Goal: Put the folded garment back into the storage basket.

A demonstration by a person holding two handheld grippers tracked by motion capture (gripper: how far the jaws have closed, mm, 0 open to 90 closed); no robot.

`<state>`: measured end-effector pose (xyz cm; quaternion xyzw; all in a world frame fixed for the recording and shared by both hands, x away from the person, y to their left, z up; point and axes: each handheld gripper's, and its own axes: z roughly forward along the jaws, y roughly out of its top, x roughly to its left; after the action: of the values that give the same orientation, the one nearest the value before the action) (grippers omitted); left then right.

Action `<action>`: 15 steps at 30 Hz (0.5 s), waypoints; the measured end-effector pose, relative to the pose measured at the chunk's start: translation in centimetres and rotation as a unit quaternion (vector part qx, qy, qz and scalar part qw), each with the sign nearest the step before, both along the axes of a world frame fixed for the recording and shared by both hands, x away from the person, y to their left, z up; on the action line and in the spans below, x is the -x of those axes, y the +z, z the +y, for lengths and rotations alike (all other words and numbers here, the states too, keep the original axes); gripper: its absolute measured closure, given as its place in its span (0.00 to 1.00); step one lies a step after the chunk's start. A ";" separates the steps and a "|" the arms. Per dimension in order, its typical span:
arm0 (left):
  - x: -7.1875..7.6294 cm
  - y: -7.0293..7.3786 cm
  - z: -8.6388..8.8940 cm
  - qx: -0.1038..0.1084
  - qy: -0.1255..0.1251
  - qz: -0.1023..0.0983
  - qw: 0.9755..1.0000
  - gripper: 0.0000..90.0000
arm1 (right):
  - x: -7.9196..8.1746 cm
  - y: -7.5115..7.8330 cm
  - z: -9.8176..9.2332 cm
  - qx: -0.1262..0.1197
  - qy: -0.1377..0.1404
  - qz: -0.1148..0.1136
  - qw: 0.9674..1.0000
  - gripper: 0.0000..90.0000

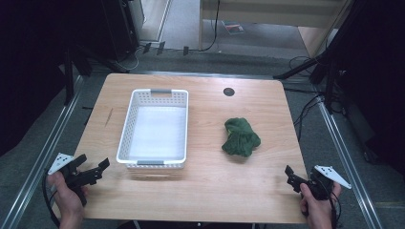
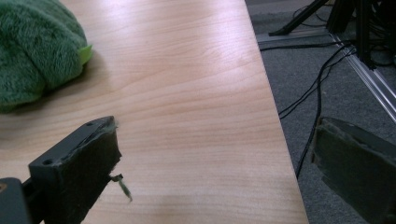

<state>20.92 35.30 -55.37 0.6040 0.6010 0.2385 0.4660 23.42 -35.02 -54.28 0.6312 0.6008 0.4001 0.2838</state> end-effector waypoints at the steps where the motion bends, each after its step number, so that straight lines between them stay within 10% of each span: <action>1: 0.0 0.0 0.0 0.000 0.000 0.000 1.000 0.01 | 0.0 0.0 0.0 0.000 0.000 0.000 1.000 0.02; 15: 0.0 0.0 0.1 0.005 -0.001 -0.001 1.000 0.01 | -0.4 1.9 2.6 0.013 -0.006 -0.029 0.999 0.08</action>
<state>20.91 35.37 -55.39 0.6022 0.6007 0.2356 0.4702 23.81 -32.38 -52.43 0.6196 0.5934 0.4086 0.3114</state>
